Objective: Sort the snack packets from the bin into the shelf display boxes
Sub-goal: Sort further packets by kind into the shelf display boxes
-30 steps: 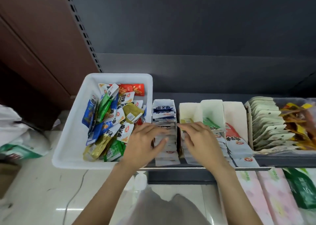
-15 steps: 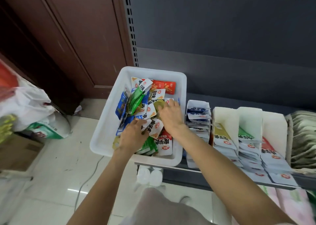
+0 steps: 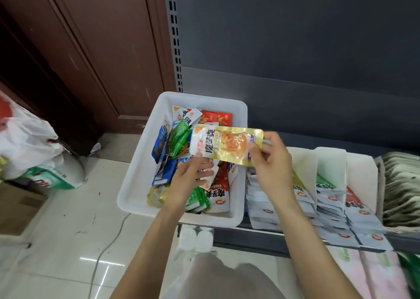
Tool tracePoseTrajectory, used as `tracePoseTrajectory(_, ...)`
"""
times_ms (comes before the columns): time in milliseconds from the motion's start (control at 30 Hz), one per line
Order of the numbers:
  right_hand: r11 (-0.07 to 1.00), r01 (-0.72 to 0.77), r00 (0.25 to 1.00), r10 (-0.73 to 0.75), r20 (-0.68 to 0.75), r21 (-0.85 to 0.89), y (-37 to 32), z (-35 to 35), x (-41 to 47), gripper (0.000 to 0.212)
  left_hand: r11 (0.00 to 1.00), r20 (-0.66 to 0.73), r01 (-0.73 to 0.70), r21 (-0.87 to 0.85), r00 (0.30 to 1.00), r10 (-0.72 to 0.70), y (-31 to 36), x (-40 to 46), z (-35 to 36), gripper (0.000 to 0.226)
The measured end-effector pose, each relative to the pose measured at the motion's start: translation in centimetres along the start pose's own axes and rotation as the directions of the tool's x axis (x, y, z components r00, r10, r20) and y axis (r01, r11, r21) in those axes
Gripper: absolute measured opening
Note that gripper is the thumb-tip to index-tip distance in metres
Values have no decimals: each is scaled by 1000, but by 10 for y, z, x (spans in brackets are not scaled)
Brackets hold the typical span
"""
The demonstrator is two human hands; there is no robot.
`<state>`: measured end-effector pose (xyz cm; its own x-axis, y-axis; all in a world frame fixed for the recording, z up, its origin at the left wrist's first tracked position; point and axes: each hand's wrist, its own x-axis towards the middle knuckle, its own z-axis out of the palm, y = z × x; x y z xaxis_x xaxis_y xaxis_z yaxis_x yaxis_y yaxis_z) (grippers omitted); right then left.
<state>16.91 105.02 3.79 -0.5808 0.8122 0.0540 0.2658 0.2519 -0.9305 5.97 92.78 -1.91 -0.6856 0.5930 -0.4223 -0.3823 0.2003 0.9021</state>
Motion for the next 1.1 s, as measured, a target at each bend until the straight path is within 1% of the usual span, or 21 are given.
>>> tracePoseTrajectory(33,984,-75,997,75,6,159,4,-1,-5,8,995,17,-17,-102,1000,19,5,-6,9,33)
tracePoseTrajectory(100,928,-163,986,163,27,334,12,0,-13,14,965,-20,-114,-237,994,112,12,-16,24,24)
tracePoseTrajectory(167,882,-218,974,221,41,418,19,-1,-19,14,937,-54,-234,-260,972,228,18,-23,35,22)
tracePoseTrajectory(233,864,-229,971,237,40,447,24,-7,-23,17,925,-44,-311,-217,950,309,20,-24,43,21)
tracePoseTrajectory(333,921,-164,983,181,-15,355,30,-23,-26,25,907,-3,-414,-75,910,415,22,-21,50,13)
tracePoseTrajectory(433,955,-75,988,110,-108,286,31,-55,-27,26,836,94,-544,68,838,537,26,-20,65,6)
tracePoseTrajectory(500,983,36,983,-3,-186,178,27,-83,-29,26,743,205,-648,169,760,617,29,-22,85,7)
tracePoseTrajectory(567,987,155,956,-137,-259,49,24,-111,-35,35,595,333,-757,270,653,680,28,-23,110,22)
tracePoseTrajectory(600,981,192,944,-183,-275,9,22,-123,-38,42,517,400,-797,312,604,689,25,-22,122,29)
tracePoseTrajectory(633,976,215,939,-214,-268,-27,22,-133,-40,49,449,462,-825,343,564,684,21,-21,135,34)
tracePoseTrajectory(700,958,249,939,-274,-206,-141,28,-146,-39,58,366,540,-851,377,523,660,12,-16,154,39)
tracePoseTrajectory(733,940,265,936,-304,-176,-215,34,-150,-37,56,347,556,-857,381,512,655,8,-12,160,37)
tracePoseTrajectory(800,910,286,929,-340,-144,-300,50,-153,-31,38,321,560,-864,387,497,663,0,-5,166,25)
tracePoseTrajectory(833,909,289,929,-342,-142,-299,60,-152,-29,28,309,557,-864,397,494,668,-4,-2,167,18)
tracePoseTrajectory(900,926,272,936,-318,-154,-261,79,-150,-27,15,307,545,-852,423,510,665,-12,3,166,17)
tracePoseTrajectory(967,928,271,935,-317,-160,-254,95,-146,-28,10,331,527,-831,448,544,653,-19,6,165,17)
tracePoseTrajectory(1033,909,293,922,-350,-163,-296,102,-144,-31,6,368,507,-813,452,574,643,-22,6,164,15)
tracePoseTrajectory(1100,886,301,903,-383,-193,-351,102,-146,-35,7,397,497,-809,433,582,644,-23,3,164,15)
